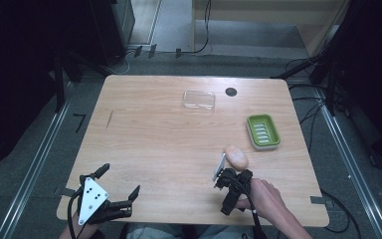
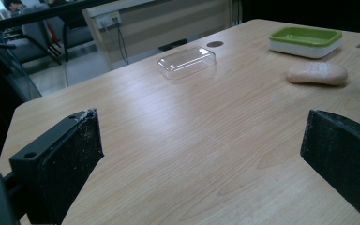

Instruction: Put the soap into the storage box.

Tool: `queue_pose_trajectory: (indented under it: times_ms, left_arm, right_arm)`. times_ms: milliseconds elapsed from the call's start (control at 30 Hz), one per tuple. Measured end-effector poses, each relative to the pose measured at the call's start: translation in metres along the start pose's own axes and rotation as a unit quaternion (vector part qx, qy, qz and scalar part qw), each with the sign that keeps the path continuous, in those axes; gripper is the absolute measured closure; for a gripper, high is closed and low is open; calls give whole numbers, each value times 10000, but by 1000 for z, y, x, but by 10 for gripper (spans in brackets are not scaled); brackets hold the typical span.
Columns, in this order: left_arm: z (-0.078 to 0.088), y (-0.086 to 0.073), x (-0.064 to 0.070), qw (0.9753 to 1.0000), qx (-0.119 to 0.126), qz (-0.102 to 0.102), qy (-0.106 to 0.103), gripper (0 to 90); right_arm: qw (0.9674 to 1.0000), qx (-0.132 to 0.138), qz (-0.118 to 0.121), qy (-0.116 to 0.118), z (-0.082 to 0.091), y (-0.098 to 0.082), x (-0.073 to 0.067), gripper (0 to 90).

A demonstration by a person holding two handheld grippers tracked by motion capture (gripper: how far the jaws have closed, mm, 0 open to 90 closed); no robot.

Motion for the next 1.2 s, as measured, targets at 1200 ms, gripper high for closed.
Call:
queue_pose_trajectory:
  times_ms: [1200]
  left_arm:
    - [-4,2,5,10000,49,-77,-32,0]
  right_arm:
    - [9961,488,-718,-133,43,15,52,11]
Point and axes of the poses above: each handheld gripper's, and its own axes: z roughly backward along the jaws, y roughly out of its top, x roughly to its right, the point moved 4 cm from there along -z, roughly forward along the jaws, and after that the axes turned 8 degrees about y, right-handed, at the moved point
